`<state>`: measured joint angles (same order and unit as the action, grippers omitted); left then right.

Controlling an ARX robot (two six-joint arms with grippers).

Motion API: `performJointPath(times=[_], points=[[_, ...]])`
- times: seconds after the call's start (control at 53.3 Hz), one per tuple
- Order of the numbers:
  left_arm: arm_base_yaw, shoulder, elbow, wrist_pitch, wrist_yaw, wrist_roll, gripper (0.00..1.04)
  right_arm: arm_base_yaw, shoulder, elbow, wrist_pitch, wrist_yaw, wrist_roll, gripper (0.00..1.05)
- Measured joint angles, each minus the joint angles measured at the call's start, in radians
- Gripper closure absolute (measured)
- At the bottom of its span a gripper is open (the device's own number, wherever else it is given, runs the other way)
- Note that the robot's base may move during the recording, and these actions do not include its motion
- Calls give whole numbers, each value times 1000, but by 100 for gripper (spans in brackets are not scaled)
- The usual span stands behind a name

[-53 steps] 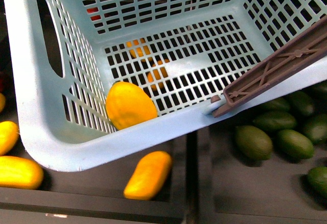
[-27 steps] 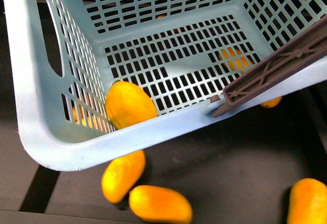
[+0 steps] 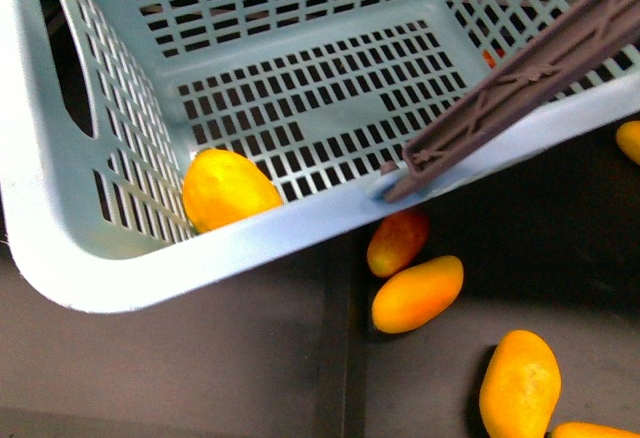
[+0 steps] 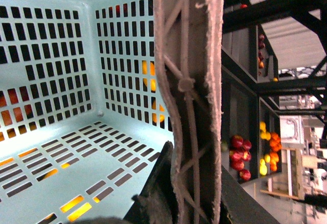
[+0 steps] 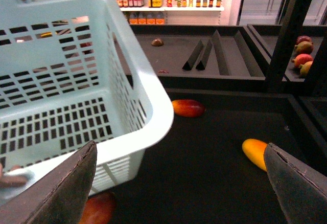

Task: Pick lemon and mango into basket

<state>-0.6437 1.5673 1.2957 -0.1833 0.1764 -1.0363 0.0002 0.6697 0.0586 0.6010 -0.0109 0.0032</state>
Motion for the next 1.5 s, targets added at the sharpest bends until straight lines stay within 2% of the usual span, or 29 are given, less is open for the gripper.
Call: performJointPath(times=[0.113,0.431,0.525,0.544,0.6,0.638,0.825,0.957,1.238,1.501], points=[[3,0,0,0,-22,15,98,0,0,0,0,7,0,9],[-14,0,0,0,17,3,98,0,0,1,-4,15,5,9],[-16,0,0,0,23,3,98,3,54,138,-366,158,154,9],[-18,0,0,0,15,1,98,-14,88,201,-500,180,211,9],[-18,0,0,0,12,4,98,-58,163,279,-673,160,290,9],[-17,0,0,0,11,4,98,-81,202,291,-691,137,311,9],[-11,0,0,0,-1,8,98,-185,494,337,-541,-34,330,9],[-11,0,0,0,16,6,98,-212,733,360,-425,-156,290,9],[-16,0,0,0,17,3,98,-206,1207,392,-158,-233,171,9],[-15,0,0,0,8,3,98,-154,1477,444,-8,-278,220,9]])
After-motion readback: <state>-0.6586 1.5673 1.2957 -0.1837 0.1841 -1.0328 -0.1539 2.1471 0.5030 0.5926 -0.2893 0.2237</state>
